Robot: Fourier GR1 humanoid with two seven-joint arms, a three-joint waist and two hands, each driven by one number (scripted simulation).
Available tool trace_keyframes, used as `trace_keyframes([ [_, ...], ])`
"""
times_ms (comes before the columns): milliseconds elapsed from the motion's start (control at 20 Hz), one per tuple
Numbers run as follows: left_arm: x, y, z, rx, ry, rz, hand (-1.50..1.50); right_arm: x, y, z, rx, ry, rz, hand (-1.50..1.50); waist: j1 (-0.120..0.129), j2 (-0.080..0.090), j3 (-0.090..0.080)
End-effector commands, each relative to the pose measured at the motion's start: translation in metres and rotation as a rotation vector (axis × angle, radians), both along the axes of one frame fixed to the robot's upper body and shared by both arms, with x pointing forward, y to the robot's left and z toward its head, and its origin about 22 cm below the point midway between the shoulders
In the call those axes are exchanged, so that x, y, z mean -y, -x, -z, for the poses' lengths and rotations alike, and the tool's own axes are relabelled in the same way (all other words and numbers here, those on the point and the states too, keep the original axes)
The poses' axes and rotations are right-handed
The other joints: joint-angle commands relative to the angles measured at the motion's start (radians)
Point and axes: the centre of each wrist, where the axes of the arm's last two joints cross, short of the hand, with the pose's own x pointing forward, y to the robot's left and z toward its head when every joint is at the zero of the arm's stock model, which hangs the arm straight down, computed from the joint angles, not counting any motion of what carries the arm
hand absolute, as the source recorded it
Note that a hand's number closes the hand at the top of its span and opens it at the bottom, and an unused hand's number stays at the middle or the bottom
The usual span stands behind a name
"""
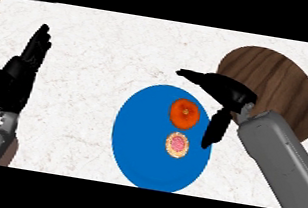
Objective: Pick the squash from the plate and place it in the bowl
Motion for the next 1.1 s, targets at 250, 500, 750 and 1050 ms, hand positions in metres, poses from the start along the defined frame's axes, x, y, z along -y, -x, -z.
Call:
trace_keyframes([
  [250, -0.004, -0.007, -0.004, -0.01, -0.002, -0.005, 0.0, -0.022, 0.004, 0.041, -0.022, 0.018, 0.012, -1.5, -0.005, 0.0, 0.0],
  [500, -0.008, 0.009, 0.012, 0.004, -0.002, 0.007, 0.0, -0.024, -0.02, 0.053, -0.025, 0.018, -0.002, -1.5, 0.004, 0.002, 0.0],
  [750, 0.018, 0.003, -0.018, -0.001, 0.005, 0.009, 0.0, -0.04, -0.003, 0.07, -0.002, 0.061, -0.068, 1.5, 0.003, -0.001, 0.001],
  [1050, -0.006, 0.012, 0.01, -0.008, 0.0, -0.011, 0.0, -0.037, 0.007, 0.1, 0.083, 0.025, -0.099, 1.5, 0.001, 0.0, 0.0],
])
